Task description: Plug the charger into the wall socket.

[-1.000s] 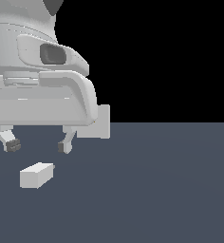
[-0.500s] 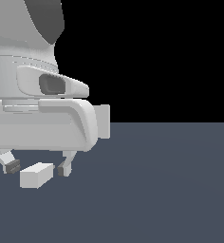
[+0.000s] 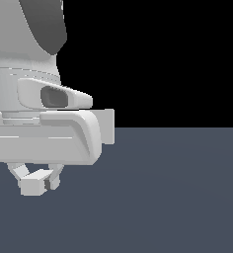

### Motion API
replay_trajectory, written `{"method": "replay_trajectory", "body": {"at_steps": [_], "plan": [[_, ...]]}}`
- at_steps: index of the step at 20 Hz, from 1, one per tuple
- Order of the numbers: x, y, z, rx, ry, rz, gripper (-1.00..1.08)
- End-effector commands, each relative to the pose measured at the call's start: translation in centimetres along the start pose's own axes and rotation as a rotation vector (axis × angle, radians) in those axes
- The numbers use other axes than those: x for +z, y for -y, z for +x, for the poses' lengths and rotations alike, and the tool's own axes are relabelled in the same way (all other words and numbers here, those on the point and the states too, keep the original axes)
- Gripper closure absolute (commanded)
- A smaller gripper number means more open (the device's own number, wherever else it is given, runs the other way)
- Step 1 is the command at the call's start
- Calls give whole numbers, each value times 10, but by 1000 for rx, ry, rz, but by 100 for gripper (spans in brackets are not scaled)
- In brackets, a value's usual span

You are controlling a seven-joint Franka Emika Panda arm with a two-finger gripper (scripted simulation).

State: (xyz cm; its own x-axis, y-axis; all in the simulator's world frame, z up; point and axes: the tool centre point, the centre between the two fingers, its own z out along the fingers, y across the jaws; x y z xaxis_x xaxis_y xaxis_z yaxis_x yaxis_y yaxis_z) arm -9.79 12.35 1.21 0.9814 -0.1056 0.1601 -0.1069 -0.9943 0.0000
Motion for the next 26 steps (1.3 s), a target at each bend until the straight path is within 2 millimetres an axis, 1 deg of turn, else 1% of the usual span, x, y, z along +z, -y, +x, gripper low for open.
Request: {"method": "replay_trajectory", "body": {"at_steps": [1, 8, 13, 18, 26], "plan": [[0, 0, 0, 0, 0, 0, 108], [-1, 0, 1, 1, 0, 0, 108], [-8, -4, 12, 8, 0, -1, 108], [-23, -12, 36, 24, 0, -3, 108], [-55, -31, 89, 59, 0, -8, 108]]}}
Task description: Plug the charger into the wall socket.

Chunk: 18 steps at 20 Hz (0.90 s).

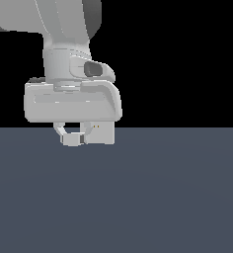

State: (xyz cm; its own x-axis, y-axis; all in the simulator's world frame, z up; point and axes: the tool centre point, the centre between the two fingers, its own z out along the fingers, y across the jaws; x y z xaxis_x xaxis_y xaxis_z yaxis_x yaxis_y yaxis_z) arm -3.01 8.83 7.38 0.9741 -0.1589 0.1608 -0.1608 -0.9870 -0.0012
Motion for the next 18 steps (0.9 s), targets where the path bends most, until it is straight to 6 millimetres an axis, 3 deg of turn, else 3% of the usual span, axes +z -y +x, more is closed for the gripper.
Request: {"method": "replay_trajectory", "body": {"at_steps": [1, 8, 18], "plan": [[-9, -4, 14, 9, 1, -1, 108], [-20, -10, 36, 23, 1, -4, 108], [-20, -11, 39, 24, 1, -5, 108]]}}
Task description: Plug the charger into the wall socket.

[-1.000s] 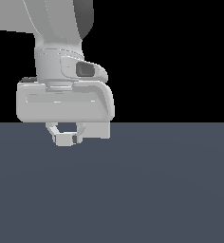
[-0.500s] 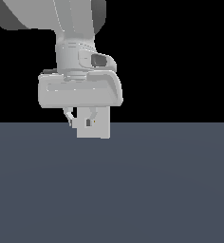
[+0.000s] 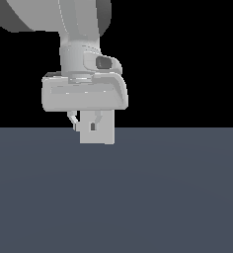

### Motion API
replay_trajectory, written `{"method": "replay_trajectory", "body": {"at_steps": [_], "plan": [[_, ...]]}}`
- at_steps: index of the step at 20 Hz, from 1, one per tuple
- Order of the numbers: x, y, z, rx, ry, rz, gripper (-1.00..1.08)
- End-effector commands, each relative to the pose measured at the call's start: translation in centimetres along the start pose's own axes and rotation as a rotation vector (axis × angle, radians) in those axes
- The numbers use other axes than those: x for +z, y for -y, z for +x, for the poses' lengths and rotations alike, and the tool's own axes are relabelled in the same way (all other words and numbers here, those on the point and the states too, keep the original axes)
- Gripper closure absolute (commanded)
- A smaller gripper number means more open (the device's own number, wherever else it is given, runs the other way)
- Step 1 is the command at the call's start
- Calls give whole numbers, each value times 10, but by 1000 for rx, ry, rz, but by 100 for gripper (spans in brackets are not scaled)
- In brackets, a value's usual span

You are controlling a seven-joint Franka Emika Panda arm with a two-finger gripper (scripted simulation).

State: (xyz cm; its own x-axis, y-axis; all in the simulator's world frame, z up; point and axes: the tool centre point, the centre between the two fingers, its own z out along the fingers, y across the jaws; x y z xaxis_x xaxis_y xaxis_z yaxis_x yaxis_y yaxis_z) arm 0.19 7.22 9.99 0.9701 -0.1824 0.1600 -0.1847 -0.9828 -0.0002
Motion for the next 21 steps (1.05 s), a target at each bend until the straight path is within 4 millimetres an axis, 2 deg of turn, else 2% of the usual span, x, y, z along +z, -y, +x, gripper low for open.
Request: {"method": "replay_trajectory", "body": {"at_steps": [1, 14, 21], "plan": [[0, 0, 2, 0, 0, 0, 108], [7, 0, 42, 0, 0, 0, 108], [8, 0, 49, 0, 0, 0, 108]]}}
